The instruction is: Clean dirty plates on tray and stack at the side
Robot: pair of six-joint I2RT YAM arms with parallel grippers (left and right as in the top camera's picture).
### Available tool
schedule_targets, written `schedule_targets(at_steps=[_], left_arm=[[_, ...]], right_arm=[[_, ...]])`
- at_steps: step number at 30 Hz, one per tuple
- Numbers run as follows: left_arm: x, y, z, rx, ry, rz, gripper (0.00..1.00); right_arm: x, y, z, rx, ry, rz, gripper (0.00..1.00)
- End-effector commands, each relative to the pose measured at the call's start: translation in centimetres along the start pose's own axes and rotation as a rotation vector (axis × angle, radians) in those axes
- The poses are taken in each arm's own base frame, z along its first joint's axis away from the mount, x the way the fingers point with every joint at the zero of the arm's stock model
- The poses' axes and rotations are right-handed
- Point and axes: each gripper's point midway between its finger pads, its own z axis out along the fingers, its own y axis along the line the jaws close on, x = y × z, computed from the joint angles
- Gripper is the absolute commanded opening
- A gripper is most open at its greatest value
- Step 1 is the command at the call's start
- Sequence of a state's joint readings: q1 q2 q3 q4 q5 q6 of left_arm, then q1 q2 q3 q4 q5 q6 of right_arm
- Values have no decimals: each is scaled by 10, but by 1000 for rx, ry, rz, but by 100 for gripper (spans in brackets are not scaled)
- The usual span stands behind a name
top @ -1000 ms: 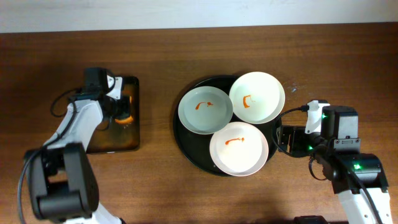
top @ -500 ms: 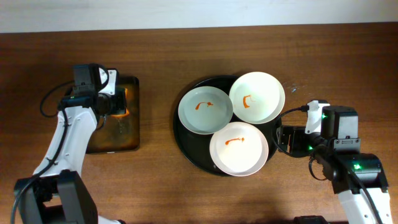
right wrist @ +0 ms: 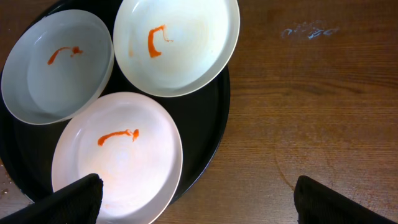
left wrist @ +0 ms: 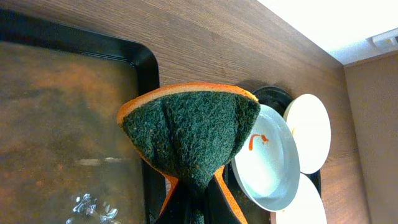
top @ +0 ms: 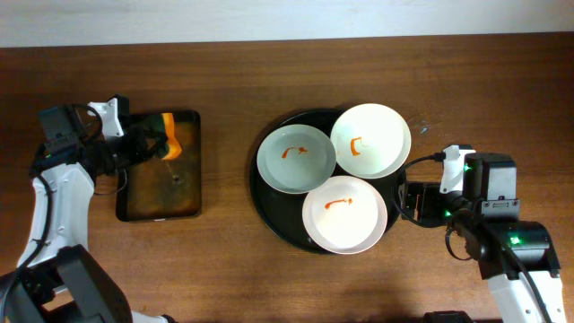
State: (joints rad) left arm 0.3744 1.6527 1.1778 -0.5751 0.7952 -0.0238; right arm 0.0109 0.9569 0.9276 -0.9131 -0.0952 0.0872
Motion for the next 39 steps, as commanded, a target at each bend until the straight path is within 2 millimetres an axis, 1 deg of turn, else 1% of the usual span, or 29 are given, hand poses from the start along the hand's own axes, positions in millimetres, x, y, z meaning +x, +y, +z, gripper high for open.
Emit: schedule_targets(at_steps=[1,18,19,20,21,22,23,25,26,27,28,29,30,31,32,33,34,35,36,37,38,39], left_arm=[[-4,-15,-7,47,-21,16,1],[-5,-14,-7,41,-24,19,1],[-6,14,-8,-124,-26,17,0],[0,52,-14,-375,-4,10,1],[4,45,-10,-346,11,12,1],[5,29,-2,-271,30,95,0],[6,43,-7,-380,29,54,1],[8,32,-1,-357,43,80,1],[9,18,4,-340,46,117,1],[11,-3,10,-313,56,198,1],[14,-21,16,-289,67,258,1],[20,-39,25,-260,84,302,1],[28,-55,35,-232,107,342,0],[34,-67,42,-213,126,376,0],[43,-83,52,-197,144,421,0],[50,-103,62,-161,150,472,0],[53,-116,68,-135,147,505,1],[61,-129,74,-111,159,535,0],[71,-142,79,-86,178,563,1],[83,-157,84,-56,196,599,1],[92,-170,89,-31,206,629,0],[104,-186,94,3,218,667,0]], right_arm=[[-7,1,-5,-1,-20,3,99],[-7,1,-5,-1,-20,3,99],[-7,1,-5,-1,-20,3,99],[-7,1,-5,-1,-19,4,99],[-6,1,-5,-1,-17,4,99],[-6,1,-5,-1,-17,4,99],[-6,1,-5,-1,-17,4,99],[-5,1,-5,0,-12,4,99],[-5,1,-5,1,-11,5,99],[-5,0,-5,7,-12,27,99],[-4,-7,-6,45,-11,96,99],[-3,-9,-6,54,-8,135,99],[-1,-9,-4,56,0,176,99],[0,-9,-2,58,13,194,99],[7,-10,7,66,65,252,99],[13,-8,15,56,113,256,100],[21,-3,25,33,178,263,94],[27,0,33,15,226,271,88],[33,7,41,-20,279,281,84],[42,16,52,-67,359,299,72],[50,18,58,-74,408,310,63],[62,16,68,-58,482,323,60]])
